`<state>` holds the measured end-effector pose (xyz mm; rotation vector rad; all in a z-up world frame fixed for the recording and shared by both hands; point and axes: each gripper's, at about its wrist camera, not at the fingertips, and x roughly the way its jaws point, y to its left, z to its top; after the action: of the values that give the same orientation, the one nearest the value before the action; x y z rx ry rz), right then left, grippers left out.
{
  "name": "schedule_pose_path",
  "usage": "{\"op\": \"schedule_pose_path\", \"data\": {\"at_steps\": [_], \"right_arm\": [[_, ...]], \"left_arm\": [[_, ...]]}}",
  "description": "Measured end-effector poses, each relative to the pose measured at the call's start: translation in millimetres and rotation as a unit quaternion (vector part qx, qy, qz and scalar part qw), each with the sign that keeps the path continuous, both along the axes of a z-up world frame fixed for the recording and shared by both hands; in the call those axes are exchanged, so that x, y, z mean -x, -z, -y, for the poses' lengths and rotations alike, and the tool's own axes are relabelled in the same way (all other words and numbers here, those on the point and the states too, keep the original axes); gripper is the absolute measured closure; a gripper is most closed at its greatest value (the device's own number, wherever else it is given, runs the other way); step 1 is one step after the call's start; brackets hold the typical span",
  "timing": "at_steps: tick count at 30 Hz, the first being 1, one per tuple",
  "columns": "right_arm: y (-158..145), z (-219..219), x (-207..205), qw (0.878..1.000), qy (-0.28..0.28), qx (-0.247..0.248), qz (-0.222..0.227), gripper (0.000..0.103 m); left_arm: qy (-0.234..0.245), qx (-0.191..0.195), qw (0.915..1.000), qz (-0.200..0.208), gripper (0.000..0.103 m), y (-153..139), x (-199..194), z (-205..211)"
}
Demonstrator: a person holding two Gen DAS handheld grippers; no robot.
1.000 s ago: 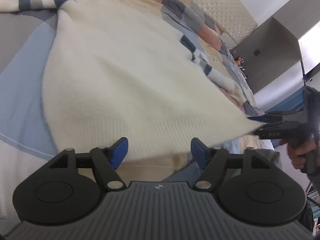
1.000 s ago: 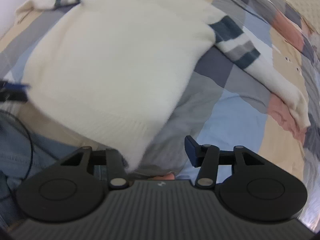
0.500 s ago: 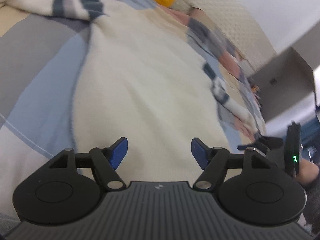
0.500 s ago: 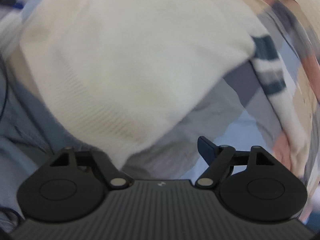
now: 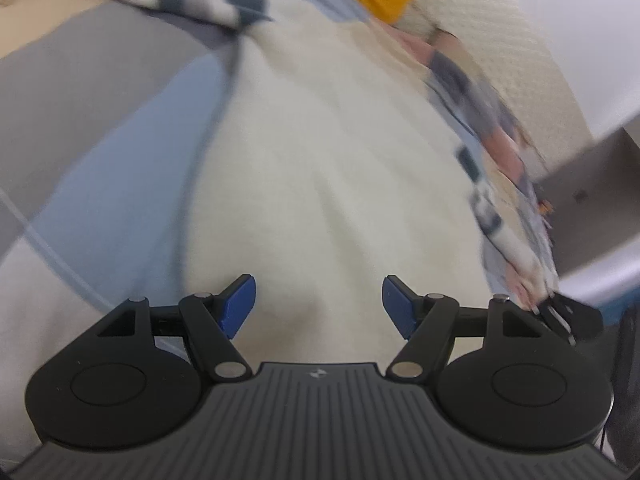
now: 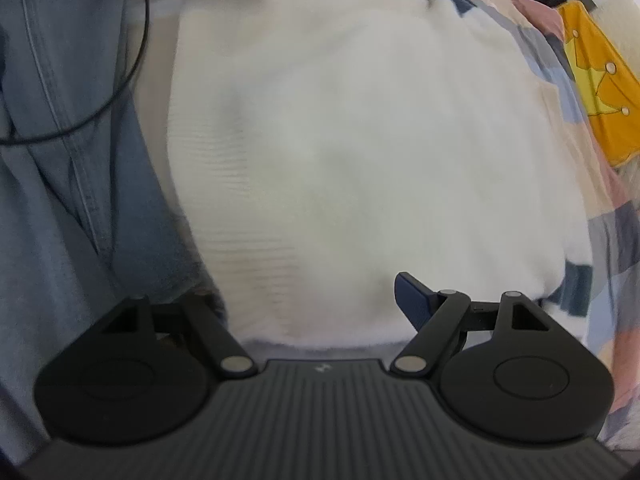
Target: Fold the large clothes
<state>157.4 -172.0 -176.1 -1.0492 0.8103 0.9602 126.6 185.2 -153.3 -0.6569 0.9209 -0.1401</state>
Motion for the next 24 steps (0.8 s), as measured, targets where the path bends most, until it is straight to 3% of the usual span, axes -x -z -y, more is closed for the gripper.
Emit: {"op": "schedule_pose_path", "data": {"at_steps": [3,6,10,12,15,18,21,24], "right_arm": [[-4.2,8.6,-11.7,0.998,0.053,-0.019,-0.027,0.024],[-5.7,13.5,-23.5,0.99,0.124,-0.034,-0.066,0.024],[-6.3,24.4,-51.0,0.965,0.223,-0.041,-0.129,0.024],[-4.8,31.9,-62.8,0.947,0.271,-0.052,-0.168,0.024],[-0.9,43.3,-75.7,0.912,0.346,-0.07,-0.208,0.024],[-2.6,56.2,-84.7,0.883,0.399,-0.096,-0.229,0.024],[-5.7,68.0,-86.6,0.849,0.45,-0.126,-0.245,0.024],[-5.7,70.5,-81.0,0.844,0.461,-0.131,-0.238,0.024]], "left_arm": [[0.062,0.031,0.9974,0.019,0.031,-4.5,0.8,27.2],[0.124,0.056,0.9903,0.027,0.045,-7.1,1.7,61.6],[0.197,0.076,0.9772,0.022,0.07,-0.3,2.7,107.2],[0.216,0.056,0.9745,0.021,0.073,3.4,3.7,126.9],[0.217,0.067,0.9737,0.015,0.073,13.0,1.9,148.1],[0.189,0.078,0.9789,0.008,0.073,22.1,-3.6,159.8],[0.168,0.119,0.9785,0.017,0.073,23.8,-7.3,164.4],[0.148,0.146,0.9779,0.023,0.073,24.1,-10.2,168.4]]}}
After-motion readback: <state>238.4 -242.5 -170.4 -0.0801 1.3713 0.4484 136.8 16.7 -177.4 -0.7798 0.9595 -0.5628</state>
